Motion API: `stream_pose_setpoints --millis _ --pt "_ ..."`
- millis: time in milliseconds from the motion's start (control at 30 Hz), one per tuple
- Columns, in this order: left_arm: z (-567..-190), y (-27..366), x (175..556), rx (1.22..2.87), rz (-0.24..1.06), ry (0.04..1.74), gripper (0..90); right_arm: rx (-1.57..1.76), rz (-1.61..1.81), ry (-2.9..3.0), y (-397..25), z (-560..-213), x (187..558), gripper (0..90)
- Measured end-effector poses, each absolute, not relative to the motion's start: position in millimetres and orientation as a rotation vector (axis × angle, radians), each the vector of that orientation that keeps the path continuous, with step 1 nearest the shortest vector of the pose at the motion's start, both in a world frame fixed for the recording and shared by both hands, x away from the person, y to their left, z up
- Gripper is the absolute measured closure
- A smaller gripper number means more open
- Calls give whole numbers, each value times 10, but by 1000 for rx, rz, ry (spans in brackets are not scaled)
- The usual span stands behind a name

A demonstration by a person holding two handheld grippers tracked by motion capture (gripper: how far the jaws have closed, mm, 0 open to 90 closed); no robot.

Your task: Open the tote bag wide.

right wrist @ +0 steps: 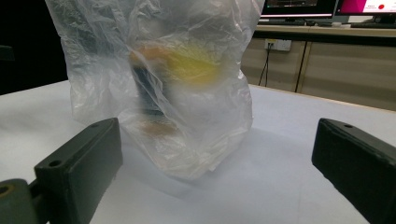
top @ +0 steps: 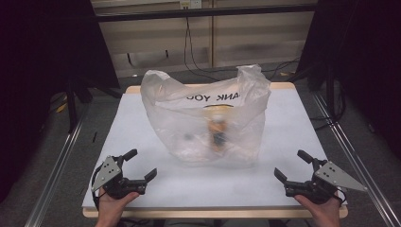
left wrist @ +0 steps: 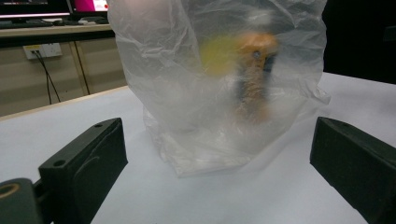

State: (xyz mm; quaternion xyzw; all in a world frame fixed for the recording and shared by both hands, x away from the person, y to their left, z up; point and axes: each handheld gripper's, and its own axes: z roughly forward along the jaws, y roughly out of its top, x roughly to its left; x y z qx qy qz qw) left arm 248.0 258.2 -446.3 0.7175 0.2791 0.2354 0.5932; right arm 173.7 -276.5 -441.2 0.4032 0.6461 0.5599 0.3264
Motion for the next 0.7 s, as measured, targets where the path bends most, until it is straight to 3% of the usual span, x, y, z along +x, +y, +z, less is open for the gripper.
stream_pose_setpoints --millis 567,700 --pt "-4490 2562 2527 1681 502 679 92 1116 1456 1727 -2763 -4440 1794 81" --pt "-4485 2551 2530 1710 503 645 184 1121 1471 1754 -2761 -4449 1815 214"
